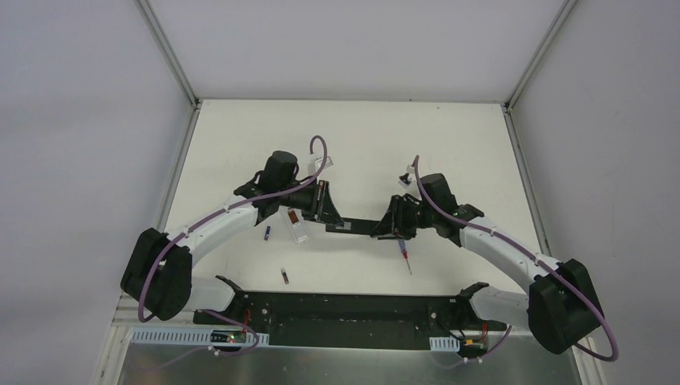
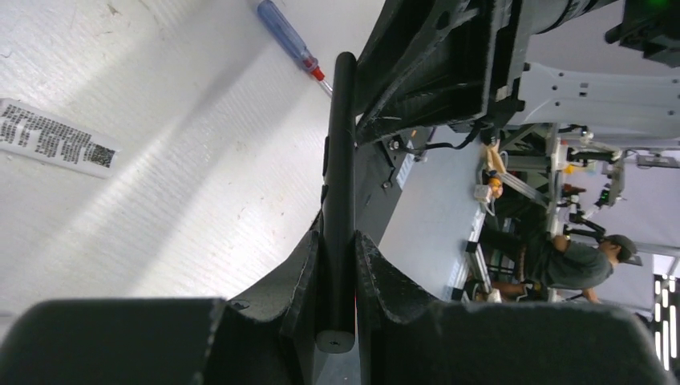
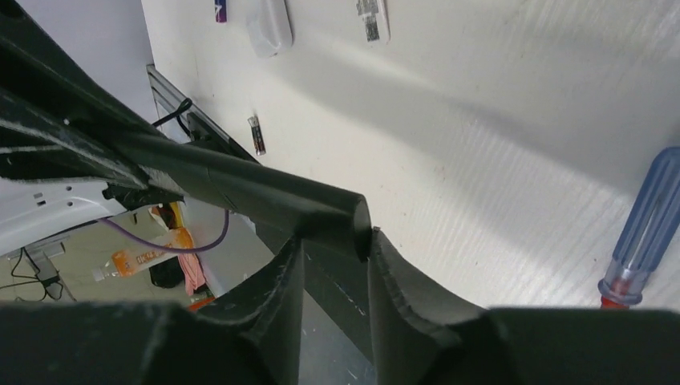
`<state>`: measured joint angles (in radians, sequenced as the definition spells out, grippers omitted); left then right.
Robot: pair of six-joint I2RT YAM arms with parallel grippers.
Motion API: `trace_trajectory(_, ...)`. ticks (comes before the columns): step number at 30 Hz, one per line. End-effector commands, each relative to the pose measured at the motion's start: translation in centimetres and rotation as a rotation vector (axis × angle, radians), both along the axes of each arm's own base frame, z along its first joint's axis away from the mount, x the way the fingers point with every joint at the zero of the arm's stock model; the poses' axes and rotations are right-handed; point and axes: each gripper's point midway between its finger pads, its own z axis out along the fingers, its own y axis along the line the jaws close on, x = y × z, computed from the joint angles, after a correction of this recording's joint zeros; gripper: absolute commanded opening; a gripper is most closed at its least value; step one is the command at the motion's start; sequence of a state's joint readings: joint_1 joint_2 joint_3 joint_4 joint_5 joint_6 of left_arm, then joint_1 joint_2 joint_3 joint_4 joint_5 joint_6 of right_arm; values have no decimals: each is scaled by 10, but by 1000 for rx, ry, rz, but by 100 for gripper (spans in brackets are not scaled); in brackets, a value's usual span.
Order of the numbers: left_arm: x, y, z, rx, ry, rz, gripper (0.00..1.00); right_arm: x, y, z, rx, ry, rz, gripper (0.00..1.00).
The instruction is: Unload the batteries from the remote control
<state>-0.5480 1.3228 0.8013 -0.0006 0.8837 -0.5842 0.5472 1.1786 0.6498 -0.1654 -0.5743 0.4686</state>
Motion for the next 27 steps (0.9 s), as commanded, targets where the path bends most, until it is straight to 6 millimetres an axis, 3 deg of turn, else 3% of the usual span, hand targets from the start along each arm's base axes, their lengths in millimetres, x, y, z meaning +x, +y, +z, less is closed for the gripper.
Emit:
trace_trajectory(1, -18, -11, 34, -124, -43, -165, 0, 6, 6, 25, 77, -116, 37, 21)
trace_trajectory(3, -19, -11, 34, -129, -39, -174, 0, 8, 3, 25, 77, -119, 22, 20)
trace_trajectory(4, -20, -11, 34, -129, -36, -177, 0, 7, 4, 28, 88, -119, 30, 29)
trace_trajectory(7, -21, -11, 36, -135, -36, -183, 0, 3, 5, 36, 125, -126, 43, 72)
trace_trajectory(8, -21, -11, 37, -140, -38, -187, 0, 1, 7, 41, 148, -140, 59, 80)
trace_trajectory(12, -22, -12, 44, -159, -44, -202, 0, 1, 9, 53, 189, -188, 68, 91)
trace_trajectory(16, -23, -13, 51, -172, -53, -206, 0, 1, 12, 56, 199, -183, 86, 83)
trace_trajectory(19, -22, -14, 56, -195, -66, -203, 0, 1, 13, 53, 200, -169, 89, 69)
trace_trajectory(23, -21, -15, 56, -199, -70, -201, 0, -3, 10, 52, 200, -179, 90, 60)
trace_trajectory(24, -21, -14, 55, -199, -72, -200, 0, -4, 9, 52, 195, -185, 85, 51)
trace_trajectory(25, -21, -14, 55, -199, -76, -198, 0, -4, 7, 50, 185, -188, 83, 32)
trace_trajectory(26, -21, -13, 55, -199, -75, -197, 0, -3, 5, 47, 170, -193, 72, 21)
trace_trajectory(27, -22, -12, 55, -200, -75, -196, 0, -4, 2, 44, 154, -193, 66, 18)
